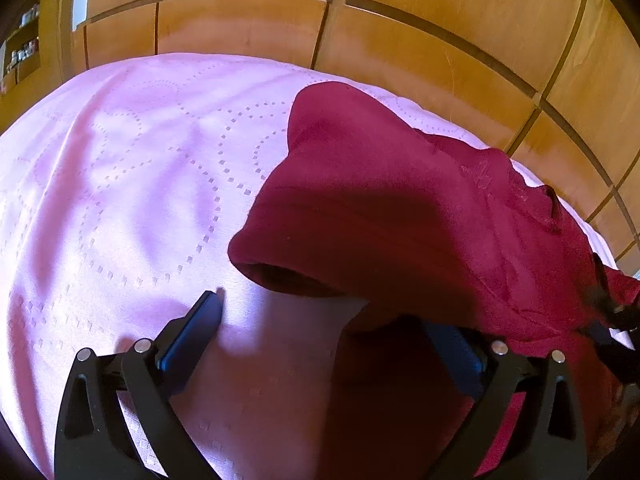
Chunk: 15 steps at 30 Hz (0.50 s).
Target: Fold small clothes
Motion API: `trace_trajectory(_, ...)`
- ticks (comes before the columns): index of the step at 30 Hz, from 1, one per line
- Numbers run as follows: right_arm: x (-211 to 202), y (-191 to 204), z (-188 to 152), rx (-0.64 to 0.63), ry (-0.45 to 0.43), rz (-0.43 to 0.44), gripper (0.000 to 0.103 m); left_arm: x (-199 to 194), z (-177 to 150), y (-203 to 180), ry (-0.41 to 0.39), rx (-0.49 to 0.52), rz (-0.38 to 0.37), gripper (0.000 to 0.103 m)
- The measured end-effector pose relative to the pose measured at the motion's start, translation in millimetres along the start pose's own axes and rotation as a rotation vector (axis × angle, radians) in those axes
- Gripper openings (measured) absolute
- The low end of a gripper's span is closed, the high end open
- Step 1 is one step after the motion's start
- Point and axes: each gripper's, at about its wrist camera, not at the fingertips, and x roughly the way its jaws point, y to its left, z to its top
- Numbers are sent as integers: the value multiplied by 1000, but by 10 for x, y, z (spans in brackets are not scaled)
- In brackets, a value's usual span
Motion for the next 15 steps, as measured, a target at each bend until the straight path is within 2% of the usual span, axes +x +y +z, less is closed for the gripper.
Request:
trace_trajectory(2, 107, 103, -5, -54, 18, -38, 27, -17, -4, 21, -8, -9, -2, 100)
trace_trajectory(3, 125, 153, 13, -84, 14, -66, 12, -24, -6, 37, -13, -15, -6, 100)
trace_trajectory(4, 102, 166, 33, -98, 5, -77, 9, -34, -9, 55, -18, -24, -11, 100)
trace_trajectory(7, -97, 122, 183, -76, -98, -102, 8, -49, -13, 92, -28, -39, -19, 100)
trace_trajectory(11, -324, -34, 372, -67, -229, -217, 8, -35, -15, 77, -24, -33, -9, 100)
trace_trajectory(15, -159, -279, 352, -68, -183, -250, 8, -6, -7, 40, -10, -21, 7, 100)
